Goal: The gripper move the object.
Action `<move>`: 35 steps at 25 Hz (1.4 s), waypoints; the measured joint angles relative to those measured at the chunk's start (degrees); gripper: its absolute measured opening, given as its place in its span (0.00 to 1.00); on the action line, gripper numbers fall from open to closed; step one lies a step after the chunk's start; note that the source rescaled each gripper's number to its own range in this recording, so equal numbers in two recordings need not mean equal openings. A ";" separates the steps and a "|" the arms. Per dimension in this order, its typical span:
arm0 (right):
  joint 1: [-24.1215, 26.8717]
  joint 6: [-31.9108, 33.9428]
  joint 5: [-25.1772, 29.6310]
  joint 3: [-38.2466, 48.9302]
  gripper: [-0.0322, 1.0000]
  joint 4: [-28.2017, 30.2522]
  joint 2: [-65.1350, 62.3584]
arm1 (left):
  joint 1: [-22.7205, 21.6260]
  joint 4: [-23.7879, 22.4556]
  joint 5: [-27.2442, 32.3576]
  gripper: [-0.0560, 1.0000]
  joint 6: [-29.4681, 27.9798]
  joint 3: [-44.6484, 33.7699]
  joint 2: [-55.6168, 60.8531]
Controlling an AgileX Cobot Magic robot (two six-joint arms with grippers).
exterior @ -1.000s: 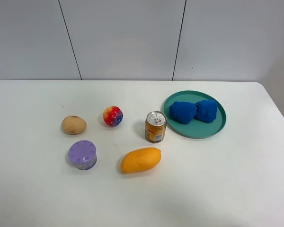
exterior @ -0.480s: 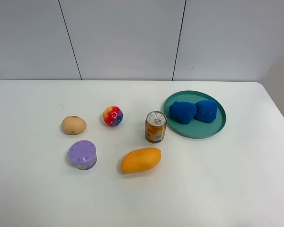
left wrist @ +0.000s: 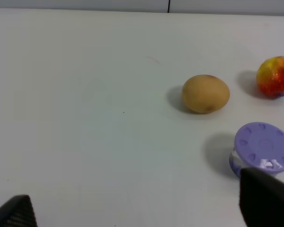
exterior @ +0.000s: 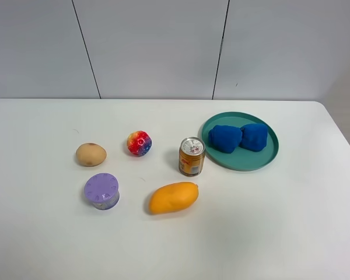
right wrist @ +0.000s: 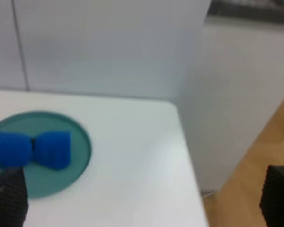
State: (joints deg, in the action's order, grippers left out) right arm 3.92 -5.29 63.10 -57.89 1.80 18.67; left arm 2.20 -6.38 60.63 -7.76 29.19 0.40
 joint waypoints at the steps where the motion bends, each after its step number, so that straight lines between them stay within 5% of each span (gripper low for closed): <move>1: 0.00 0.09 -0.15 3.16 1.00 -1.80 -2.40 | 0.00 0.00 0.00 1.00 0.00 0.00 0.00; 12: -0.14 4.77 -1.22 22.97 1.00 -3.08 -15.74 | 0.00 0.00 0.00 1.00 0.05 0.00 0.00; 18: -6.18 7.55 -1.19 26.72 1.00 -2.46 -18.83 | 0.00 0.00 0.00 1.00 0.05 0.00 0.00; 35: -6.26 4.46 -2.11 29.32 1.00 -2.43 -18.83 | 0.00 0.00 0.00 1.00 0.00 0.00 0.00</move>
State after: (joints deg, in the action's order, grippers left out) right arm -2.35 -0.83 60.98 -28.57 -0.63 -0.16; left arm 2.20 -6.38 60.63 -7.76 29.19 0.40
